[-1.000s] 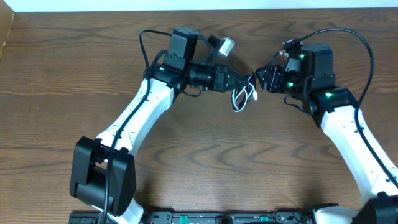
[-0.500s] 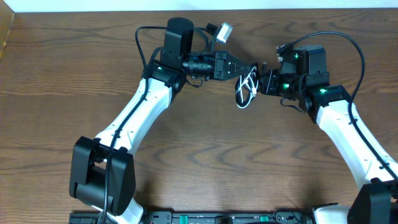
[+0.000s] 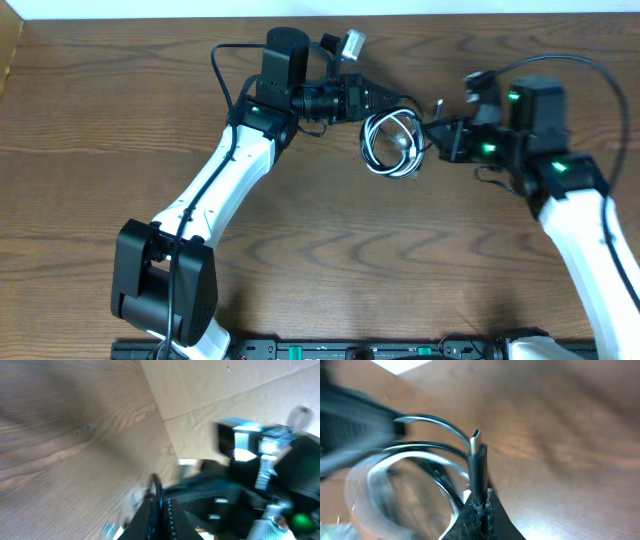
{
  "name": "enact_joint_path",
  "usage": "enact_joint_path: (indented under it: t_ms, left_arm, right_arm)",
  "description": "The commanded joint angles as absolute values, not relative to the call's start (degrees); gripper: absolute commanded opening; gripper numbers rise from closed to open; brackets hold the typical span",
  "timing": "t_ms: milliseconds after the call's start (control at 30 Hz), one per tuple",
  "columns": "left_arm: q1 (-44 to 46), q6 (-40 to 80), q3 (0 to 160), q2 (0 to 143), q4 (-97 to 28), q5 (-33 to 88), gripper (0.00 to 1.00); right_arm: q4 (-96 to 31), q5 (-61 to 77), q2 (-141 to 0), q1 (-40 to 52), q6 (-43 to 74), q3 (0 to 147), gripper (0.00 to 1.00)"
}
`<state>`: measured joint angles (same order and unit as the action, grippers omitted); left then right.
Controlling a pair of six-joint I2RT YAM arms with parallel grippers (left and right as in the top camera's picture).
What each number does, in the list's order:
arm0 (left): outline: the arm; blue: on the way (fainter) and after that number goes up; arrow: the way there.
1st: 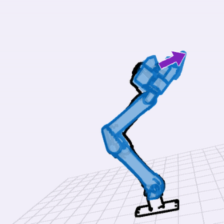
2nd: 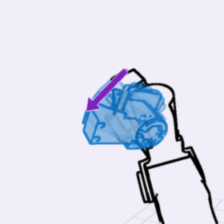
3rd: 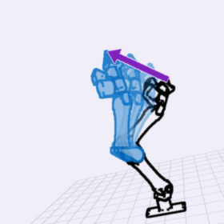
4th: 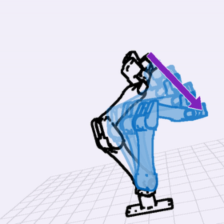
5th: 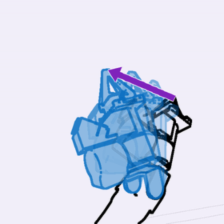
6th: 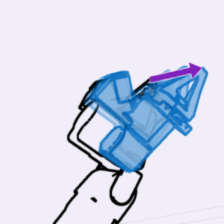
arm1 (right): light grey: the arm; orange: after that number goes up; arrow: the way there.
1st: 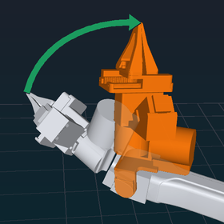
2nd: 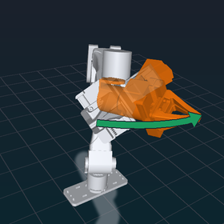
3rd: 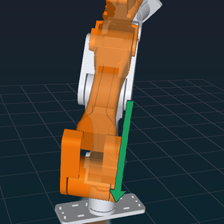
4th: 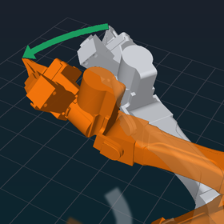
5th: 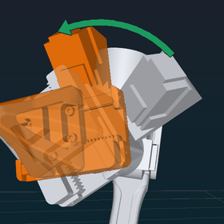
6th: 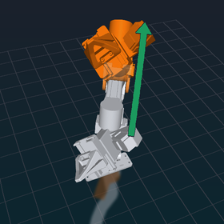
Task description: Untangle cables
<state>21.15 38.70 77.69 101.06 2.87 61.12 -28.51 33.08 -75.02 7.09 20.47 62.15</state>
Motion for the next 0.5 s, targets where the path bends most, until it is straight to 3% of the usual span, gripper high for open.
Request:
enact_joint_path:
  t_ms: [0,467]
  left_arm:
    - [20.8,41.6,79.2,100.4,3.6,59.2,0.07]
    - [20.9,51.4,79.2,100.4,5.7,59.3,0.07]
  right_arm:
    - [-28.7,36.0,-71.7,7.1,19.4,63.0,0.01]
    - [-28.9,32.1,-72.8,8.0,20.7,62.9,0.01]
